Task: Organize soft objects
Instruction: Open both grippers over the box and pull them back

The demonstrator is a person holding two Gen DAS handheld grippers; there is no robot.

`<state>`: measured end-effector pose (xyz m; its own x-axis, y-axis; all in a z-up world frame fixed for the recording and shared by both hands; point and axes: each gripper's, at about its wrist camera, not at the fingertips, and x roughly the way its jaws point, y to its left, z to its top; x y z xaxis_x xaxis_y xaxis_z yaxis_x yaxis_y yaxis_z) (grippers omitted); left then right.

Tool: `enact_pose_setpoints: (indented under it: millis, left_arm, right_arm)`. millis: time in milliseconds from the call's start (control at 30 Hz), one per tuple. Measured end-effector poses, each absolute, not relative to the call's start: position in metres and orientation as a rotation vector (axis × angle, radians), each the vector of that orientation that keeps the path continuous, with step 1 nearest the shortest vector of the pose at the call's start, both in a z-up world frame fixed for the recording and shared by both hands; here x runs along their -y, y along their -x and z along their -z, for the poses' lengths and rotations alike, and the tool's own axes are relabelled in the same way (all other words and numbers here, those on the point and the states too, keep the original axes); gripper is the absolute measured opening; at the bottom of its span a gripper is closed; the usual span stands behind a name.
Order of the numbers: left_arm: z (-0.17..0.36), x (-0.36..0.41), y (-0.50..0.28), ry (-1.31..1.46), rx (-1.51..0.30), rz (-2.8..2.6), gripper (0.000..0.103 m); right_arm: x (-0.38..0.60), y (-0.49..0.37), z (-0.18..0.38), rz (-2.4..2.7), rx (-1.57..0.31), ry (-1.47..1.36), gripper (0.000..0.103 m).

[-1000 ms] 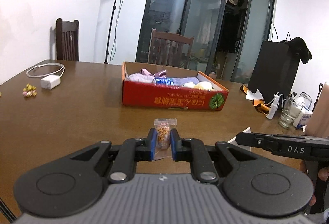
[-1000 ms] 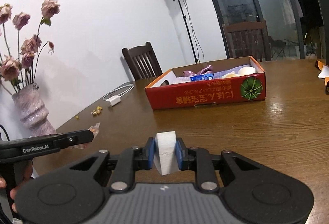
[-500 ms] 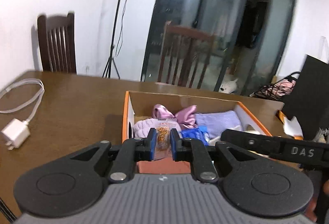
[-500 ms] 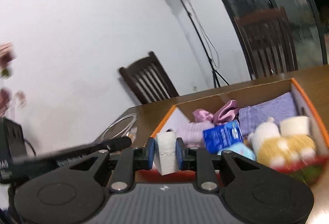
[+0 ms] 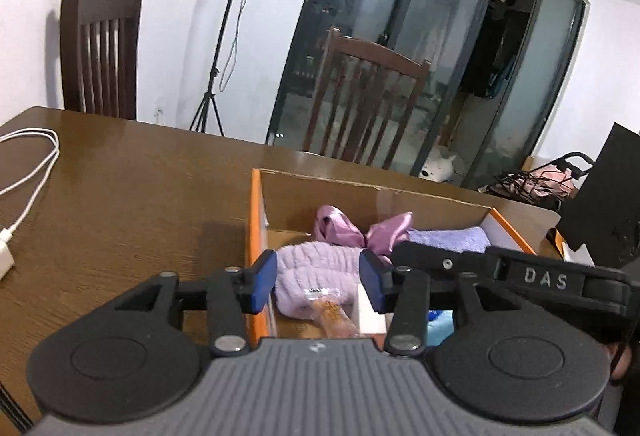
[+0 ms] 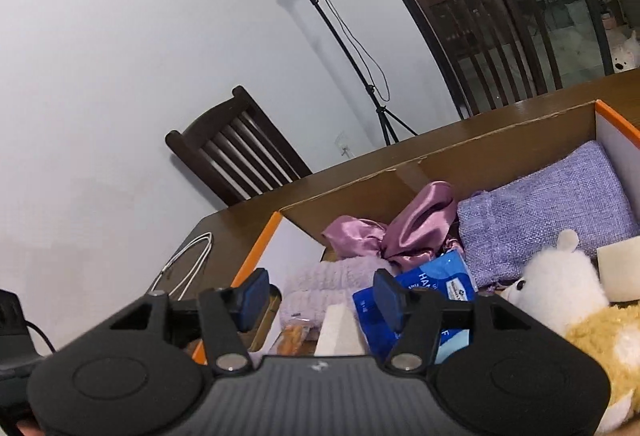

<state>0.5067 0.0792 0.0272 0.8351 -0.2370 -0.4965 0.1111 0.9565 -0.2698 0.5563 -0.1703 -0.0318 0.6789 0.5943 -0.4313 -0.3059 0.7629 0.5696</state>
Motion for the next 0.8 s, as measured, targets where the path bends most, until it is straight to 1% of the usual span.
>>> enact_pose_setpoints:
  millis: [200,267,333,400,467,500,533,567,600,667,700,767,800]
  left_arm:
    - [-0.041,-0.076,-0.490,0.179,-0.530,0.156,0.050]
    - [-0.048,-0.074,-0.479,0.171,-0.520,0.167,0.054]
    - [-0.056,-0.070,-0.465,0.144,-0.510,0.169,0.055]
    - [-0.067,-0.066,-0.448,0.105,-0.492,0.153,0.059]
    - [-0.075,-0.063,-0.429,0.075,-0.469,0.139,0.067]
    - [-0.079,-0.061,-0.420,0.060,-0.459,0.125,0.068]
    - [-0.083,-0.059,-0.408,0.040,-0.448,0.109,0.071]
    - [-0.086,-0.058,-0.397,0.019,-0.438,0.101,0.073]
    - [-0.088,-0.055,-0.385,-0.003,-0.427,0.087,0.073]
    - [-0.090,-0.050,-0.363,-0.035,-0.398,0.062,0.082]
    - [-0.090,-0.047,-0.349,-0.044,-0.376,0.047,0.085]
    - [-0.089,-0.043,-0.325,-0.042,-0.318,0.026,0.099]
    - [-0.088,-0.040,-0.313,-0.041,-0.277,0.015,0.102]
  right_arm:
    - [0.177,-0.538,0.015,-0.516,-0.623,-0.423,0.058]
    - [0.187,-0.529,0.005,-0.499,-0.610,-0.396,0.058]
    - [0.203,-0.516,-0.007,-0.474,-0.592,-0.361,0.058]
    - [0.220,-0.502,-0.020,-0.446,-0.579,-0.311,0.058]
    - [0.234,-0.485,-0.032,-0.425,-0.586,-0.227,0.061]
    - [0.240,-0.475,-0.038,-0.415,-0.585,-0.190,0.062]
    - [0.248,-0.463,-0.043,-0.398,-0.576,-0.149,0.065]
    - [0.253,-0.452,-0.048,-0.378,-0.566,-0.106,0.070]
    - [0.259,-0.440,-0.053,-0.355,-0.558,-0.065,0.073]
    - [0.269,-0.414,-0.059,-0.312,-0.523,-0.003,0.083]
    - [0.274,-0.403,-0.061,-0.300,-0.507,0.011,0.085]
    - [0.284,-0.378,-0.064,-0.282,-0.464,0.016,0.090]
    - [0.288,-0.367,-0.064,-0.279,-0.439,0.014,0.092]
